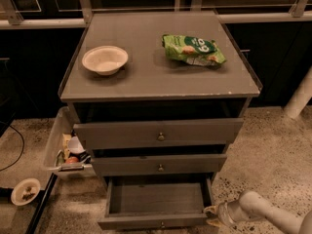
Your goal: Open bottom drawer
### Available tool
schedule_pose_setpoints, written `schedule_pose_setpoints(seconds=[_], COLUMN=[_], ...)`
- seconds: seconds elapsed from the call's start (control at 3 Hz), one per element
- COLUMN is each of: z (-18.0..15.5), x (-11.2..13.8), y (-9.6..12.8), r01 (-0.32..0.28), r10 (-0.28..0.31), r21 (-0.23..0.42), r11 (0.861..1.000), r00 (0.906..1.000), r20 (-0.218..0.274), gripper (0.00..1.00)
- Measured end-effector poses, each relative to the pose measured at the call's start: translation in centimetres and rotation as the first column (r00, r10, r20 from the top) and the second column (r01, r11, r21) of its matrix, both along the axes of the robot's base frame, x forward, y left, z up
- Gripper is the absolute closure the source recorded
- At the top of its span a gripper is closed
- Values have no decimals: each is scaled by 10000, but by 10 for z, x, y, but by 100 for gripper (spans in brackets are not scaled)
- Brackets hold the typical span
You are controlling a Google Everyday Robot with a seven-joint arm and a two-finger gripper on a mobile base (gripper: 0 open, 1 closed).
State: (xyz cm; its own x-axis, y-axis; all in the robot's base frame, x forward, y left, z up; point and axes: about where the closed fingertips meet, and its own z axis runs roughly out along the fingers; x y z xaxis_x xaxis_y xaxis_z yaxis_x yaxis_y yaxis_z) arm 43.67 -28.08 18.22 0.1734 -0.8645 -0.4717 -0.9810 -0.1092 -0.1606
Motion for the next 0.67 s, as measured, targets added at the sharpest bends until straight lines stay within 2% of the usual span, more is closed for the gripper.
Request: schedule_pose_setpoints(seconds=[0.33,0.67], z=[0,4], x=[0,0], y=[0,0], r01=[0,0], r10=[0,0], r21=[0,0], r11=[10000,10000], r00=[10000,10000], r20=[0,0], gripper=[16,0])
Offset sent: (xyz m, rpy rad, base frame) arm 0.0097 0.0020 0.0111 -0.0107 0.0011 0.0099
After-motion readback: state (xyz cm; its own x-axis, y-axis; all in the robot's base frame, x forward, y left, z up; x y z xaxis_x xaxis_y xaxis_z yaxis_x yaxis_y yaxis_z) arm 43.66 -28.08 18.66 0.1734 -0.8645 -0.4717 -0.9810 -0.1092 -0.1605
